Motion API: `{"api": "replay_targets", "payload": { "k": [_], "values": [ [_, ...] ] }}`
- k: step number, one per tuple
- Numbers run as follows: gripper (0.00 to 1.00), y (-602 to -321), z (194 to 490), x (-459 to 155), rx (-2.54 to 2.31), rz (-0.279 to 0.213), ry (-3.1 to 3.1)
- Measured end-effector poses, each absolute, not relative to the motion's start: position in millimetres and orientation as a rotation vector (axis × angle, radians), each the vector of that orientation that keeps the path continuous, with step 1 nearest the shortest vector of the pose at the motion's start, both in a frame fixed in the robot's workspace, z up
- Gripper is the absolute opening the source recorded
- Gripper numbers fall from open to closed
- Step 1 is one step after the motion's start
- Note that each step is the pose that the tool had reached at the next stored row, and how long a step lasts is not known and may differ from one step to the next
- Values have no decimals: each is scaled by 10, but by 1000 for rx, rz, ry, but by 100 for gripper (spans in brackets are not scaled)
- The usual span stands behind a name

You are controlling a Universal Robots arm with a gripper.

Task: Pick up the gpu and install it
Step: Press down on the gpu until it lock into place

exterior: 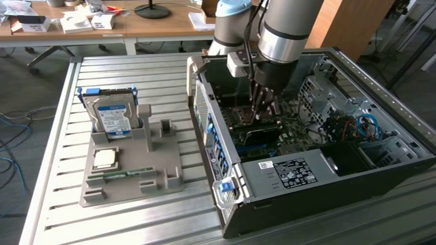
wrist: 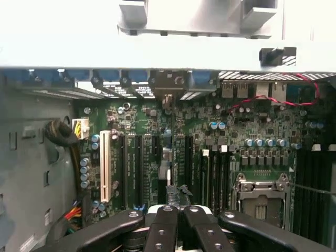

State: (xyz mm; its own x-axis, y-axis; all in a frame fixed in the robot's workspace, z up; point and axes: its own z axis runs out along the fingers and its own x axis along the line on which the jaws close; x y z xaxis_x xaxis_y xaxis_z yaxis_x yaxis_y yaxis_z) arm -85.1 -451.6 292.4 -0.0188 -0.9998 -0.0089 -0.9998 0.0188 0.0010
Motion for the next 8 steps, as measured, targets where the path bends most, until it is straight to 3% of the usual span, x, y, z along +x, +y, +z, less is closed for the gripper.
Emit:
{"api": "replay_targets", "payload": {
  "k": [8],
  "values": [
    [11, -4514, 2868, -852, -2196, 12, 2238]
  ]
}}
